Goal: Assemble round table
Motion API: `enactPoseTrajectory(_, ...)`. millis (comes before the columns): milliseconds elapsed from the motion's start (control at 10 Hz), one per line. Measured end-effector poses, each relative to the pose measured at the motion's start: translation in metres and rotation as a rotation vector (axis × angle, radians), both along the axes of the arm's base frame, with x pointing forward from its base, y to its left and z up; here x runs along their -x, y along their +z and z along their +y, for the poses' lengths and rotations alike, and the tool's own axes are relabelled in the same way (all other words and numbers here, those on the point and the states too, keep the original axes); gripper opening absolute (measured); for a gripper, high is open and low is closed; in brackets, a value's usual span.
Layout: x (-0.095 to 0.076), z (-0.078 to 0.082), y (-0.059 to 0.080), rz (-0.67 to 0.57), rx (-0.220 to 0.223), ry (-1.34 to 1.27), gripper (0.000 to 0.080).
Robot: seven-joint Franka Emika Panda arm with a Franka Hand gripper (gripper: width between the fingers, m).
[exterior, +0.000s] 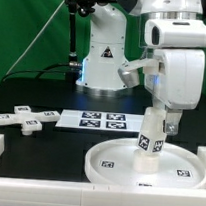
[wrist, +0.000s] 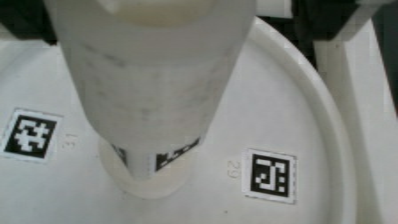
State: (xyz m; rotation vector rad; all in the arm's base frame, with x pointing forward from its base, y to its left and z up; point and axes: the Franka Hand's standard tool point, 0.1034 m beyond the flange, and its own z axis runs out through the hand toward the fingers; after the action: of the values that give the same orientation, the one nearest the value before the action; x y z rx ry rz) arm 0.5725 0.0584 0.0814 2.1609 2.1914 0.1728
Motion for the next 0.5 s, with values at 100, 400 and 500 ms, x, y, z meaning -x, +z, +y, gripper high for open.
enactPoseTrajectory(100, 0.0011, -0.0016, -0.0009, 0.002, 0.000, -0.003, 0.0649)
enactPoseTrajectory(400, 0.0018, -0.0069, -0.0028, 0.007, 0.001, -0.009, 0.0649)
enactPoseTrajectory(500, 0.0016, -0.0104, -0.0029, 0.008, 0.001, -0.013, 0.0507)
